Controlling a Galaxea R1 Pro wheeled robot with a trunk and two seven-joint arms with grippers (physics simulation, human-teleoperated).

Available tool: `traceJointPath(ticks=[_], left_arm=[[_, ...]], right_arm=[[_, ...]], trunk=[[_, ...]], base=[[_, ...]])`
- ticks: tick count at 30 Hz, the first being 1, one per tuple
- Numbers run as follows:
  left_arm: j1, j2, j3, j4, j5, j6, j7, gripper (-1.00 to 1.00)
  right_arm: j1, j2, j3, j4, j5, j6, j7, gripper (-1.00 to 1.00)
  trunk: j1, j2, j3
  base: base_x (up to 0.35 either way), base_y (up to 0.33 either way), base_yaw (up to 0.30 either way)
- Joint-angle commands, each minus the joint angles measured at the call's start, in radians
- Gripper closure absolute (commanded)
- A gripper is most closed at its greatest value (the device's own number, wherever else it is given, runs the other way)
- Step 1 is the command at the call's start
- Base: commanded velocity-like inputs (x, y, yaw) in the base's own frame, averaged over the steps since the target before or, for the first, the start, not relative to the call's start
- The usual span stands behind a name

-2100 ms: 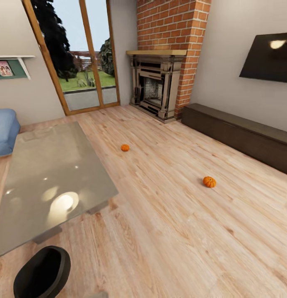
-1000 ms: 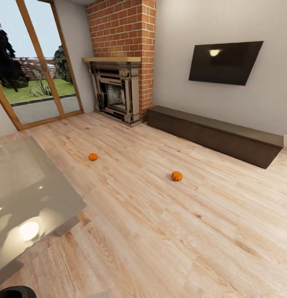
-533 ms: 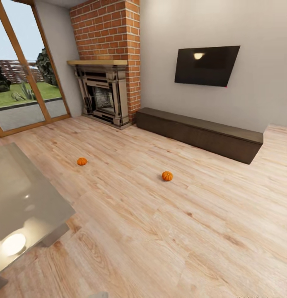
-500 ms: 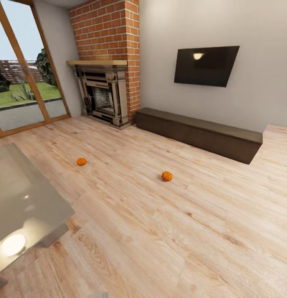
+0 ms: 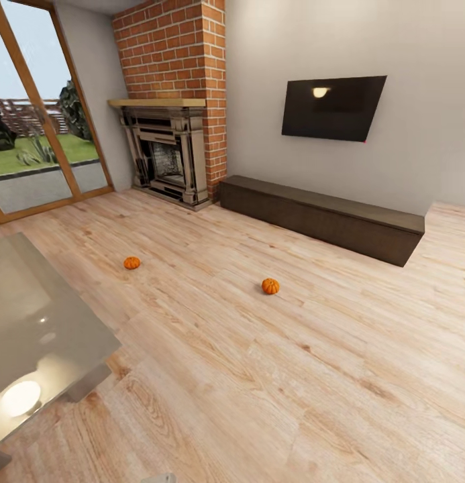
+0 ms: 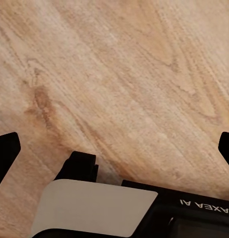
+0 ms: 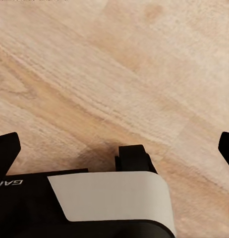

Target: Place each of the two pumpkins and all three candles from the living room inside a cabinet in the living room (use any cabinet), then make sure every cabinet is closed, and position the cauldron so it is next to a table in the living room.

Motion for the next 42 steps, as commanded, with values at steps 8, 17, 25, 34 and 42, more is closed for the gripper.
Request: traceJointPath(ticks=[8,17,25,34,42], left_arm=[[0.000,0.000,0.000,-0.001,0.000,0.001,0.000,-1.00],[0.000,0.000,0.000,-0.002,0.000,0.002,0.000,-1.00],[0.000,0.000,0.000,-0.002,0.000,0.002,0.000,-1.00],[0.000,0.000,0.000,-0.002,-0.001,0.003,0.000,-1.00],[0.000,0.000,0.000,-0.002,-0.001,0.003,0.000,-1.00]], right_arm=[[0.000,0.003,0.000,0.000,-0.002,0.001,0.003,-1.00],[0.000,0.000,0.000,0.000,-0.001,-0.001,0.005,-1.00],[0.000,0.000,0.000,0.000,-0.001,-0.001,0.005,-1.00],[0.000,0.000,-0.001,0.001,-0.005,-0.001,0.005,-1.00],[0.000,0.000,-0.001,0.003,-0.007,-0.001,0.005,-1.00]], trunk=[[0.000,0.000,0.000],[0.000,0.000,0.000],[0.000,0.000,0.000],[0.000,0.000,-0.010],[0.000,0.000,-0.023]], base=[[0.000,0.000,0.000],[0.081,0.000,-0.122],[0.294,0.000,-0.283],[0.331,0.000,-0.088],[0.337,0.000,-0.003]])
